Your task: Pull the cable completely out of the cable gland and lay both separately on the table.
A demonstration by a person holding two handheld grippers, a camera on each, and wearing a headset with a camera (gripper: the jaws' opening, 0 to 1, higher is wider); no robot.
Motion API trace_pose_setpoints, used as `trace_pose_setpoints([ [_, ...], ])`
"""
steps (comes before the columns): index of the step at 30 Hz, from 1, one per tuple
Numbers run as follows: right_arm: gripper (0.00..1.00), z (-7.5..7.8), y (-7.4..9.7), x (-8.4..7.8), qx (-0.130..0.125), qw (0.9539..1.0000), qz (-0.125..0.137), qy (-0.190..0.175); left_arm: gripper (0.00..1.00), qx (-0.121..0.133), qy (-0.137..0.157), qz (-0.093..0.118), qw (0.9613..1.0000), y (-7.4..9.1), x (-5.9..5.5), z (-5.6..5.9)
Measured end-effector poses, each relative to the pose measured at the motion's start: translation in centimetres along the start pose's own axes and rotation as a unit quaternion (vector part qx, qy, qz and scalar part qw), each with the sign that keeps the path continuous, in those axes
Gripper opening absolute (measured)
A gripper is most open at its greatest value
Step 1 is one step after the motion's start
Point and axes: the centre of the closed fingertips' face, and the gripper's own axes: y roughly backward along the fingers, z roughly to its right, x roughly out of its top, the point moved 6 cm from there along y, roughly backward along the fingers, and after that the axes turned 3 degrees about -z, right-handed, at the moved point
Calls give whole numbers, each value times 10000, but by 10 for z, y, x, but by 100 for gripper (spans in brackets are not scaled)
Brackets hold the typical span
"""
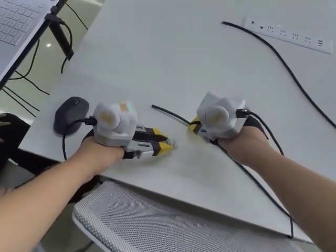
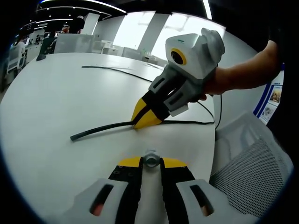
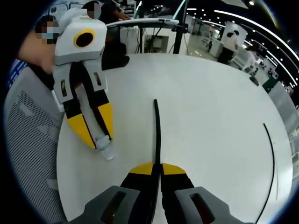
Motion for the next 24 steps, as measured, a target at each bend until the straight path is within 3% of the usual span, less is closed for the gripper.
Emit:
trace_pose_setpoints([
  [10,0,1,0,-1,-4,9999,55,-97,16,53,7,10,10000,2,-2,-1],
  [15,0,2,0,-2,-13,9998,79,-195,16,63,-20,-110,9999,2,-7,1],
  [24,0,1,-1,-1,-17,9999,32,-153,16,90,40,-74,9999,4,-9,2],
])
